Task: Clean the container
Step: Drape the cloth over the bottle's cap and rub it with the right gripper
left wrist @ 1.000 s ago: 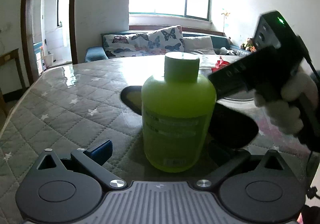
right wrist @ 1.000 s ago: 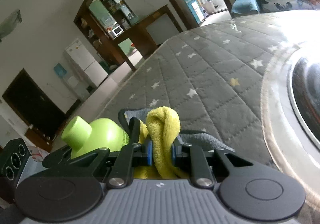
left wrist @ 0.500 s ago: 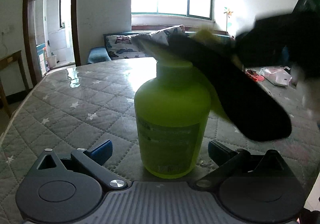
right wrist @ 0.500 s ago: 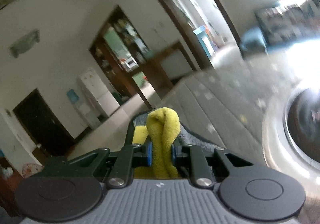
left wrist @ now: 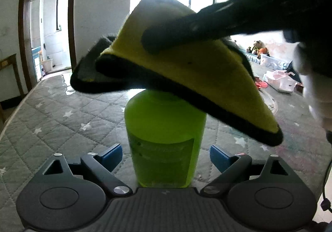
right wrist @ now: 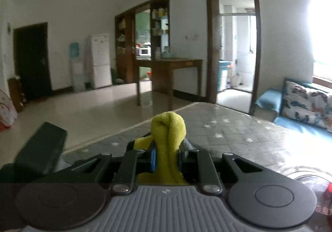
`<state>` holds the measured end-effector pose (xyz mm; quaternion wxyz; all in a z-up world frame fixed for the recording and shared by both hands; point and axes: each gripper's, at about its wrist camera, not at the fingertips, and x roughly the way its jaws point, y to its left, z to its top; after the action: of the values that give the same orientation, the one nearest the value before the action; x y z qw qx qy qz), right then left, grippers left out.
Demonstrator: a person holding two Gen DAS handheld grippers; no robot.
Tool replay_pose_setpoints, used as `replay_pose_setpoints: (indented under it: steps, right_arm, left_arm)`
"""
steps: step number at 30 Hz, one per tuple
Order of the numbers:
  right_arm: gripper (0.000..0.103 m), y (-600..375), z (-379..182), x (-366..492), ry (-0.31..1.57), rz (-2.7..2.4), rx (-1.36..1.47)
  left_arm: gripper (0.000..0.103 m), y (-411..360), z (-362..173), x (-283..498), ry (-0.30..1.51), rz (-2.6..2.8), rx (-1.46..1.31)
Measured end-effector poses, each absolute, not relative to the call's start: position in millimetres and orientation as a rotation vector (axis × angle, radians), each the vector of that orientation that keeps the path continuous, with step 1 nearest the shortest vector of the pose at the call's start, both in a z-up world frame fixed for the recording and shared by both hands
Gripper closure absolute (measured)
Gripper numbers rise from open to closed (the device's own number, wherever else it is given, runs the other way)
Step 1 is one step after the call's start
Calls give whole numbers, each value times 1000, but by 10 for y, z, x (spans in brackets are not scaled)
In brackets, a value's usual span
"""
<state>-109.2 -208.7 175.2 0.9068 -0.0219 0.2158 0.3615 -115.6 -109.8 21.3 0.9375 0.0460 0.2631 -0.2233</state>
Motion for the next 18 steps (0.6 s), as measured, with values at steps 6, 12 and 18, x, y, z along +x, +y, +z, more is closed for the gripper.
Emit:
replay_pose_setpoints:
  steps: [6,12,18]
  right_arm:
    - [85,-2076,1751,-1156,448,683,-92]
    - [85,-2207,1637,-1264,480,672,-62]
    - [85,-2036,1730,-1539,397,759,-125]
  left_arm:
    - [17,-1091,212,-1165,538,-462,88]
    - [20,-1098,200,-1182,540,-462,89]
    - [22,-1094,196,-1215,542,-464,91]
